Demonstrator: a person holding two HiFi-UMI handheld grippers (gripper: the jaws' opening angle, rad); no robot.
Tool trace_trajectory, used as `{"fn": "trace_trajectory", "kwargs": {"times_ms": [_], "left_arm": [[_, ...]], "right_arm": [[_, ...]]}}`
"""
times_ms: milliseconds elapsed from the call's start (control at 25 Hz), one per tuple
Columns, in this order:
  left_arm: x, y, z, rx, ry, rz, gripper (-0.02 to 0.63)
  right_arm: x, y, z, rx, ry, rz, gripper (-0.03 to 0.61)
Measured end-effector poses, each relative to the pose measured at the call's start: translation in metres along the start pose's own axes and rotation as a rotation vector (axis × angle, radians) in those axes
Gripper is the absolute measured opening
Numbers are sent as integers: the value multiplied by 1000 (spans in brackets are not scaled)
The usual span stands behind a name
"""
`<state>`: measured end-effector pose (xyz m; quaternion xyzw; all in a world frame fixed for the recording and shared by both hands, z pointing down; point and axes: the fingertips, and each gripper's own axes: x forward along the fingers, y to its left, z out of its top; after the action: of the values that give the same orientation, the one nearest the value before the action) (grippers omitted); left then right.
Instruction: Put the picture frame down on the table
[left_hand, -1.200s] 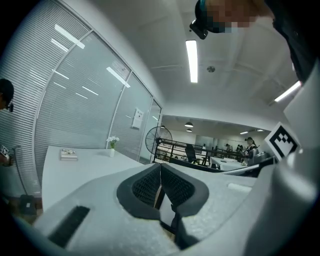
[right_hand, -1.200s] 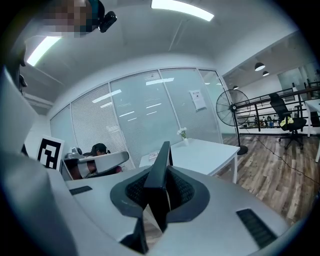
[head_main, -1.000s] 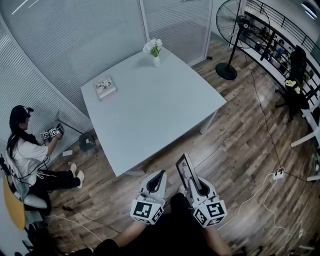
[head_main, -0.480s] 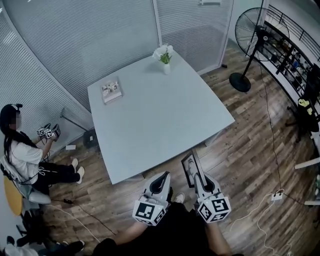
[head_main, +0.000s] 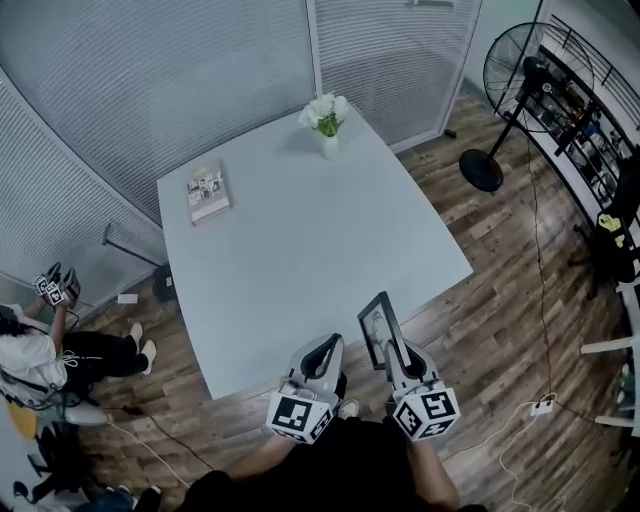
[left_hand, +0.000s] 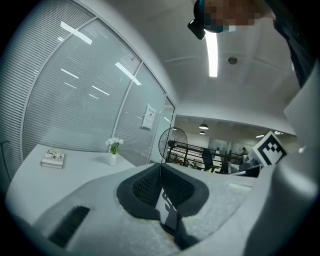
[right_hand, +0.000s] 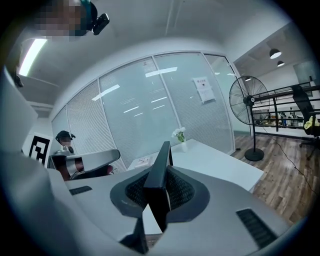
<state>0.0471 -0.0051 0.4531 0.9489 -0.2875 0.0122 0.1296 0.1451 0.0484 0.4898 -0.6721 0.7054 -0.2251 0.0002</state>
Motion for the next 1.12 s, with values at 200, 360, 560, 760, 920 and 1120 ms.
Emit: {"fn": "trace_trajectory", "kwargs": {"times_ms": [200,360,560,760,920,1120], "left_arm": [[52,41,15,-3,-3,-1,17],[79,75,25,-9,-12,7,17],[101,108,34,-26,-16,43,17],[120,127,38,-39,-10,92,17],[136,141,38,-37,-24,160,17],[157,151,41,-62,-32,250,18]], "right_arm": [[66,-25,16,2,28,4,58],[116,-36,22,-24,69,13,58],[164,-47,22,-36,111,37,58],[204,-59,22,-37,145,92,58],[235,-70,16,-42,196,159,58],[270,-87,10,-49,256,244,58]]}}
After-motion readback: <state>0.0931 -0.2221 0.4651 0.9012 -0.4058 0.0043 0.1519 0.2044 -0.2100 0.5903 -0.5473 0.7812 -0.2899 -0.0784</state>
